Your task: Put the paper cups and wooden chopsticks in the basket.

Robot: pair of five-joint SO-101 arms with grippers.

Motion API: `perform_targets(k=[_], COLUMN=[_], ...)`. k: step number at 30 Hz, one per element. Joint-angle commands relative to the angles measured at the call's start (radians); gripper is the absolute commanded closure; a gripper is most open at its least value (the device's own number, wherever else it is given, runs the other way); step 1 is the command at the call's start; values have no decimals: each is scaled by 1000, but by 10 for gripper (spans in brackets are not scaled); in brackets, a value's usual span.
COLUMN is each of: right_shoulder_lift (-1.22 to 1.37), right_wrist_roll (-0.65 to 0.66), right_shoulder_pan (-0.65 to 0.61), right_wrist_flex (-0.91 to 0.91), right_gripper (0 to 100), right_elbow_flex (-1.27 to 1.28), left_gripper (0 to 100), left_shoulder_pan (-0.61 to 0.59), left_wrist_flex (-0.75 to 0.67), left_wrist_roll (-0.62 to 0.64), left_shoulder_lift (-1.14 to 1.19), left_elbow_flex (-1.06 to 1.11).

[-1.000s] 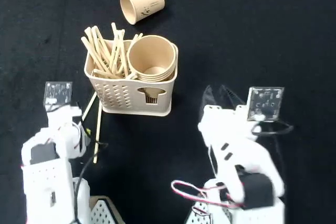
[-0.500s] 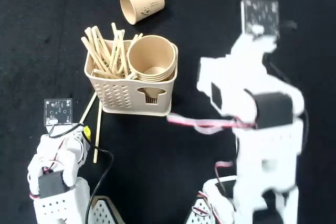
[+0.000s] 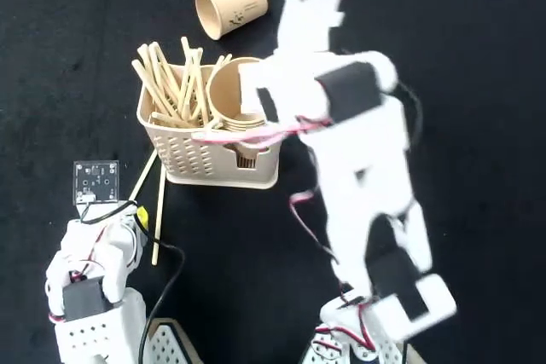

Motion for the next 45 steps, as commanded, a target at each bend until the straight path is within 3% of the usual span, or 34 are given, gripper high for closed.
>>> perform_targets(k=[1, 9, 15, 17, 21, 23, 29, 35, 45], right_shoulder_lift=[35, 44, 44, 44, 44, 39, 44, 56, 260], right_wrist_roll=[-6, 55, 57, 57, 54, 51, 51, 81, 138], right_shoulder_pan=[-17, 25, 129, 132, 130, 135, 170, 299, 493], right_wrist_flex=[31, 11, -158, -210, -296, -311, -192, -41, -18], right_gripper=[691, 691, 697, 753, 976, 967, 987, 987, 987], right_elbow_flex=[-10, 104, 251, 305, 354, 344, 186, 36, -65], left_gripper=[782, 783, 783, 783, 783, 783, 783, 783, 782], left_shoulder_pan=[1, 2, 2, 2, 2, 2, 2, 2, 2], left_wrist_flex=[0, 2, 2, 2, 2, 2, 2, 2, 2], left_wrist_roll=[-25, -28, -28, -28, -29, -29, -29, -29, -29], left_shoulder_lift=[-6, -6, -6, -6, -6, -6, -6, -6, -6], left_elbow_flex=[-4, -4, -4, -4, -2, -2, -2, -2, -2])
